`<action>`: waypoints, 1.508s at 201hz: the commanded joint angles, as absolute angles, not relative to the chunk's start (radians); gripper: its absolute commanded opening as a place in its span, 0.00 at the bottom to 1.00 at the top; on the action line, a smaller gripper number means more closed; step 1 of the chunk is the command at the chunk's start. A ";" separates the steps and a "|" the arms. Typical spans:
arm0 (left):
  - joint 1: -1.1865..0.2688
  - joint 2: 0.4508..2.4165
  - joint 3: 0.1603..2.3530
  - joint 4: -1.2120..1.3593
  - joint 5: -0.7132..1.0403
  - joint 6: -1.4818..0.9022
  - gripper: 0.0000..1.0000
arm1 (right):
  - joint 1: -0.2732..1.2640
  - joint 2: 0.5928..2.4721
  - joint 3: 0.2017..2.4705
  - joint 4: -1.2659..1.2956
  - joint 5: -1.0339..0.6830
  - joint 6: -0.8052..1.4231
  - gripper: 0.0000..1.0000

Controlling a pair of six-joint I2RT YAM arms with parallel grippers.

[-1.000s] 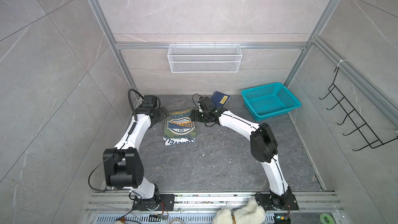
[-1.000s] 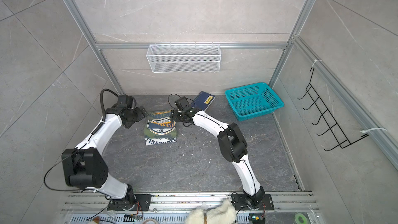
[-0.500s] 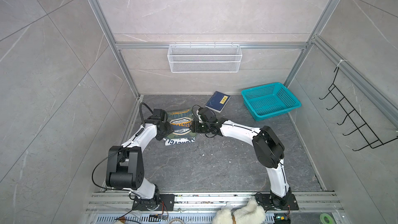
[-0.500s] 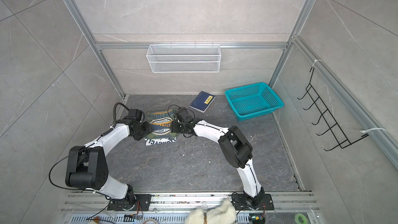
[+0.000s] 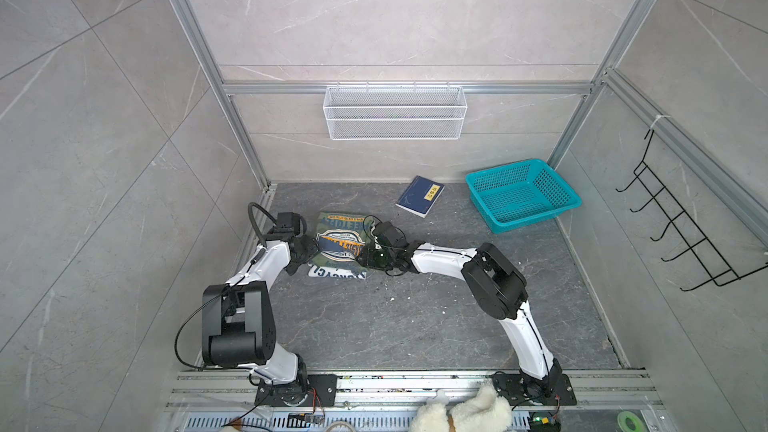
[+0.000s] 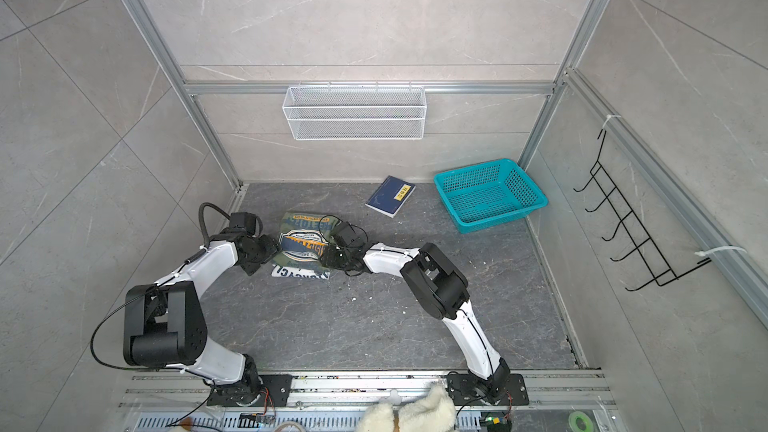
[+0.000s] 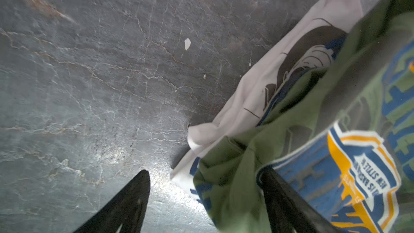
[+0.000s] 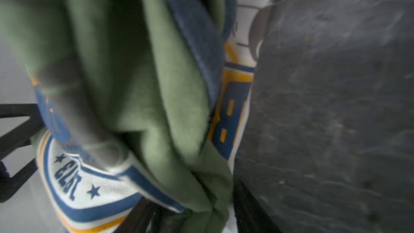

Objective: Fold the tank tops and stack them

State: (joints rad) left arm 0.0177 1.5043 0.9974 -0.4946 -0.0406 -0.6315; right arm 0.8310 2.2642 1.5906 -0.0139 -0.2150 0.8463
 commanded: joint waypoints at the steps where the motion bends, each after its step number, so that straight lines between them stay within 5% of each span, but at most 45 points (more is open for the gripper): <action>1: -0.027 1.361 1.016 -0.583 -0.141 -0.660 0.85 | 0.835 2.284 1.647 -0.026 -0.222 0.850 0.55; 69: -0.465 1.494 1.232 -0.730 -0.383 -0.577 0.92 | 0.781 1.819 1.229 -0.062 -0.026 0.763 0.71; 120: -0.612 1.753 1.410 -0.706 -0.308 -0.564 0.90 | 0.744 1.424 0.970 -0.258 0.184 0.676 0.74; 144: -0.653 1.721 1.345 -0.572 -0.274 -0.571 0.91 | 0.705 1.279 0.927 -0.391 0.295 0.564 0.75; 170: -0.699 1.538 1.154 -0.426 -0.517 -0.539 0.95 | 0.694 1.156 0.872 -0.430 0.528 0.427 0.77; 193: -0.692 1.277 0.870 -0.182 -0.712 -0.438 1.00 | 0.681 1.081 0.792 -0.347 0.772 0.281 0.78; 224: -0.596 1.008 0.524 0.194 -0.919 -0.103 1.00 | 0.635 1.063 0.570 0.117 0.953 -0.002 0.86; 266: -0.181 1.056 0.331 0.405 -0.614 -0.085 1.00 | 0.510 1.313 0.488 0.503 0.844 -0.112 0.91; 303: -0.138 1.200 0.260 0.708 -0.448 0.017 1.00 | 0.400 1.410 0.372 0.801 0.607 -0.111 0.91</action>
State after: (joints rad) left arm -0.1505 1.1362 0.2455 0.4122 -0.5980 -0.0849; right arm 0.4580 1.3643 0.4328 0.4862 0.7479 -0.0639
